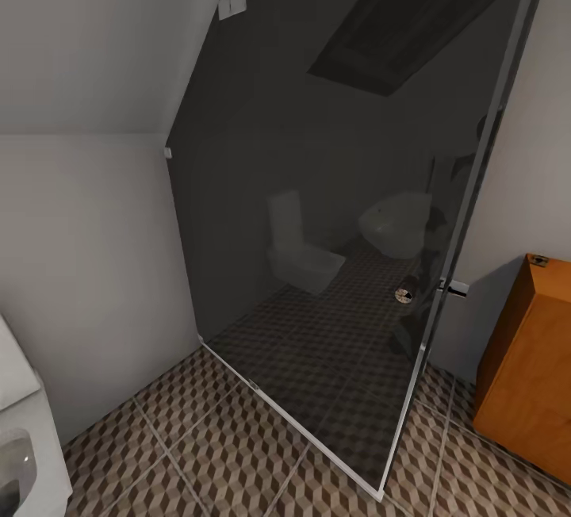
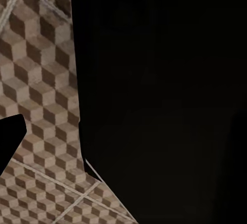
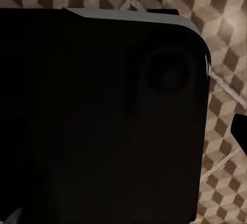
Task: Take the four mousetraps from the cabinet in the bathroom and place them on the bathroom floor. Make sure all four end up on the same floor surface, and ensure that at least two of them are either under or directly next to the same bathroom sink.
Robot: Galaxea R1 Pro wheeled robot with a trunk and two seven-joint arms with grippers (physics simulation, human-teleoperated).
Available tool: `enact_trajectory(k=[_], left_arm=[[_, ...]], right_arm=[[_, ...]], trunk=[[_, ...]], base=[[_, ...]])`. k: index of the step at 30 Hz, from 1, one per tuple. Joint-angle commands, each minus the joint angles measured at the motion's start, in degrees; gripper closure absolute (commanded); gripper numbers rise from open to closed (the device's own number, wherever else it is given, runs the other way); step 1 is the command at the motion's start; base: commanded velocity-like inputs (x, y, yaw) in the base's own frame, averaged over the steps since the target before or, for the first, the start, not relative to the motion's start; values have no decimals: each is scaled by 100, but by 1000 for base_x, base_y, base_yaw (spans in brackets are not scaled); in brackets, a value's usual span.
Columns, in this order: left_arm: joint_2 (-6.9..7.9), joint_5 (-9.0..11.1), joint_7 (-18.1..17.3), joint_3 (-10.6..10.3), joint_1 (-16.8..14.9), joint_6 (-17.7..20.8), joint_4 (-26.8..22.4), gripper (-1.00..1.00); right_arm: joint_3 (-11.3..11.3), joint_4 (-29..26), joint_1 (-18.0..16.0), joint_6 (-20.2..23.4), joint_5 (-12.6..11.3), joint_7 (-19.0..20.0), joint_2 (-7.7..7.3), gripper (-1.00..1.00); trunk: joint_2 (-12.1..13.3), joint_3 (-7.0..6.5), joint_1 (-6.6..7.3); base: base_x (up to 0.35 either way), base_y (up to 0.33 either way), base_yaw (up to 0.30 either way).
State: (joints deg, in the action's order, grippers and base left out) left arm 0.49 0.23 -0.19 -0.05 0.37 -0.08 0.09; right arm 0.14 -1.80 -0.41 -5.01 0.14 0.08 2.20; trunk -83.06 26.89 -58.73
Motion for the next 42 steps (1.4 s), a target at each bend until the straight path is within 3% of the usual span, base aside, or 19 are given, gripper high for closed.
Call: enact_trajectory(k=[1, 13, 26, 36, 37, 42], left_arm=[[-1, 3, -3, -1, -1, -1, 1, -100], [-44, -5, -20, 22, -1, -56, -87, -100], [82, -11, 15, 34, -1, -401, -507, -100], [120, -14, 44, 49, -1, -433, -829, -100], [121, -14, 46, 51, -1, -433, -2569, -100], [128, -14, 50, 56, -1, -432, -3045, -100]], right_arm=[[-1, 5, -3, -53, 0, 1, 2, -100], [-8, -35, -3, -236, -17, 14, 22, -100], [9, -452, -3, -654, 30, 21, -6, -100], [12, -775, -3, -866, 38, -3, -56, -100], [12, -2252, -3, -867, 38, -6, -59, -100], [14, -2858, -3, -874, 39, -22, -68, -100]], trunk=[[-2, 4, 0], [-2, 4, 0], [-2, 4, 0], [-2, 4, 0], [-2, 4, 0], [-2, 4, 0]], base=[[0, 0, 0], [0, 0, 0], [0, 0, 0], [0, 0, 0], [0, 0, 0], [0, 0, 0]])
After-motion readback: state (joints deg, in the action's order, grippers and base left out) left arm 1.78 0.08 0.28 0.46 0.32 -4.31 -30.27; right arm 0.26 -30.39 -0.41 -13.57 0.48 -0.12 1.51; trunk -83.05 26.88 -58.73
